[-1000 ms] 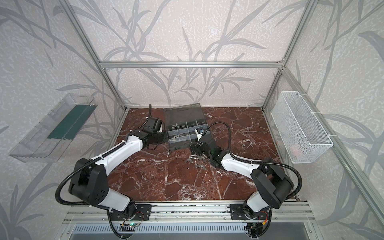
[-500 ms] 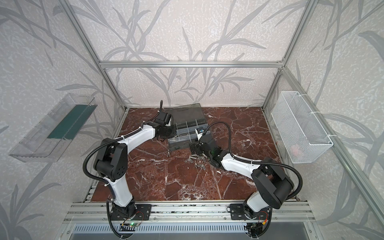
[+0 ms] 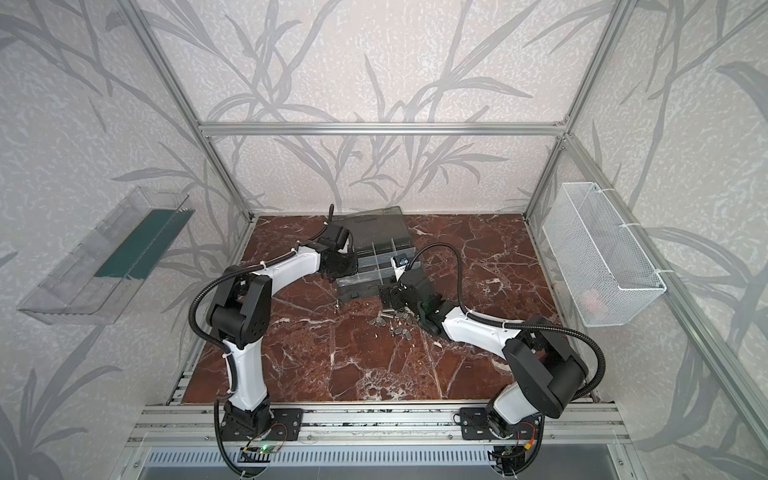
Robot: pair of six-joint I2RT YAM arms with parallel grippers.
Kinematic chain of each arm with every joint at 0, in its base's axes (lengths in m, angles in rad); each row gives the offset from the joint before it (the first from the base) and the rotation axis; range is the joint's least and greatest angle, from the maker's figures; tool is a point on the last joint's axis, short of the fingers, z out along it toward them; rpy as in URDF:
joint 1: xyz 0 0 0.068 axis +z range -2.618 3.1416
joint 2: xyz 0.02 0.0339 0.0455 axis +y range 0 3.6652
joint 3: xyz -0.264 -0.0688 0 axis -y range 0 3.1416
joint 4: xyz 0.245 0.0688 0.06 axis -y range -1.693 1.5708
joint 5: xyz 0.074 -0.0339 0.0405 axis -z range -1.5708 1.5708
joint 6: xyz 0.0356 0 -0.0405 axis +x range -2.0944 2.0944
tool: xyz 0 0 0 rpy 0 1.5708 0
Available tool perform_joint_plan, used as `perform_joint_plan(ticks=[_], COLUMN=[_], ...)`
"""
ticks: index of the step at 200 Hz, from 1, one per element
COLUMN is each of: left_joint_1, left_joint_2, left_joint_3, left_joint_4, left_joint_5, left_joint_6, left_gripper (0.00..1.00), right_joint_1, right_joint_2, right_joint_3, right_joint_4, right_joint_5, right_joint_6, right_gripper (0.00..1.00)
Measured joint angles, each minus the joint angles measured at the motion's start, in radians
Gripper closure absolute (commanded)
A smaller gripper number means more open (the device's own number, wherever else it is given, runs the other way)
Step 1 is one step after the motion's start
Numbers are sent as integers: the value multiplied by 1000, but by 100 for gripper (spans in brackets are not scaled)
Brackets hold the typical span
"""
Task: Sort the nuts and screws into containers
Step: 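Move the wing nut over a box compartment and open the left gripper, then lower the left gripper to a silver wing nut beside the box and grasp it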
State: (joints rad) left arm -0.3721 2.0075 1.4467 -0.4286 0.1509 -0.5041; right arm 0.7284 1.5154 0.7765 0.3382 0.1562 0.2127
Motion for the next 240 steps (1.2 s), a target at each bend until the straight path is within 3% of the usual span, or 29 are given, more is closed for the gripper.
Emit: perform_joint_plan(ticks=[124,184,240], left_joint_1=[-2,-6,-3], left_joint_2=[-45,-232,-496], left_joint_3=[0,-5,-245], left_joint_4=[-40,-99,-112], left_joint_5=[-22,-72,-58], left_joint_6=[22,83,83], left_gripper=[63,48,39], right_joint_1=[0,0,0], right_joint_2=[0,0,0], right_joint_3=[0,0,0], right_joint_4=[0,-1,-1], right_joint_5=[-1,-7,-8], right_joint_6=[1,4,4], right_gripper=[1,1,1])
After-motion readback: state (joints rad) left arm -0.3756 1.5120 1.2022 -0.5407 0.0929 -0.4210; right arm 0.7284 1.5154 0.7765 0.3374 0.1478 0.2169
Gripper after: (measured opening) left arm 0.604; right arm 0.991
